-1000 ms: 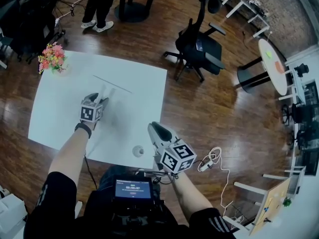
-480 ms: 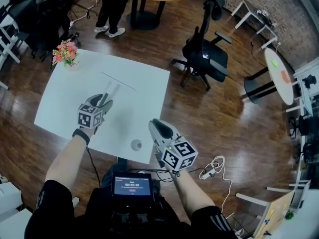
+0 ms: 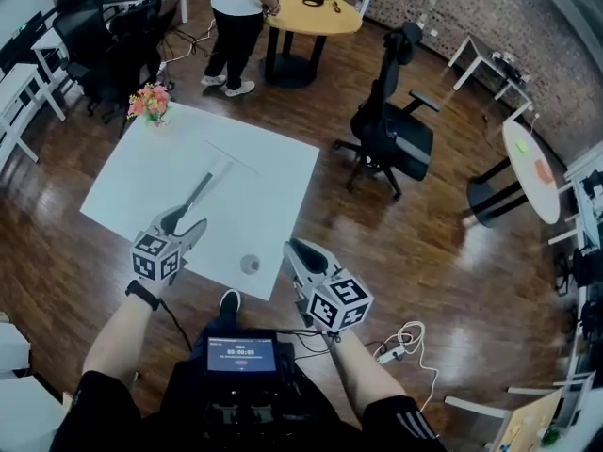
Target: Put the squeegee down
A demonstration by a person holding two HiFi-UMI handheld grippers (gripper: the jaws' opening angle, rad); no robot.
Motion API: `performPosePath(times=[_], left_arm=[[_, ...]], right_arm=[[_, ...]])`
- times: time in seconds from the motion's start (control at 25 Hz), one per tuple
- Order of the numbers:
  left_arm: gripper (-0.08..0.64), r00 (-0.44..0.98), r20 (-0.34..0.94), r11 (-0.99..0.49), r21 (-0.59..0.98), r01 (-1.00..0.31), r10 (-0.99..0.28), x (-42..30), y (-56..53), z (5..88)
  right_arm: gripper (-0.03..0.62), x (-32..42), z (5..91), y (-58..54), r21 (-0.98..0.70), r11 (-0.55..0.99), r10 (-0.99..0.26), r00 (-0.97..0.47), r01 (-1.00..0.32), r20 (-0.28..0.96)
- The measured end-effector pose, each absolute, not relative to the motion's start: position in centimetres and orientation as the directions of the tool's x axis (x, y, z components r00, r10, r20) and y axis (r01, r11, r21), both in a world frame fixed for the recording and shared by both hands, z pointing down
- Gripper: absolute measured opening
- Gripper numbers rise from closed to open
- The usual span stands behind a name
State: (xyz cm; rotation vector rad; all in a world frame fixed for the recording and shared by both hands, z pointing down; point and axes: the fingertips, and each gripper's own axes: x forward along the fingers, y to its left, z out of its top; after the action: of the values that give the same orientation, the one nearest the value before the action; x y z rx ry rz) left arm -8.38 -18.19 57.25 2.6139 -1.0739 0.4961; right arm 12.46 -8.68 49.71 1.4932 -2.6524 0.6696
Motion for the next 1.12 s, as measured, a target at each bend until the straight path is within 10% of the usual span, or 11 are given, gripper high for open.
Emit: performPosePath(times=[1.12], left_arm=[[0.258, 0.678, 0.319, -0.673, 0.144, -0.725, -0.662, -17.8, 1.8, 54.9]], right_arm=[[0.071, 5.6, 49.4, 3.5, -0.274, 0.513, -0.779, -0.575, -0.814, 0.249]])
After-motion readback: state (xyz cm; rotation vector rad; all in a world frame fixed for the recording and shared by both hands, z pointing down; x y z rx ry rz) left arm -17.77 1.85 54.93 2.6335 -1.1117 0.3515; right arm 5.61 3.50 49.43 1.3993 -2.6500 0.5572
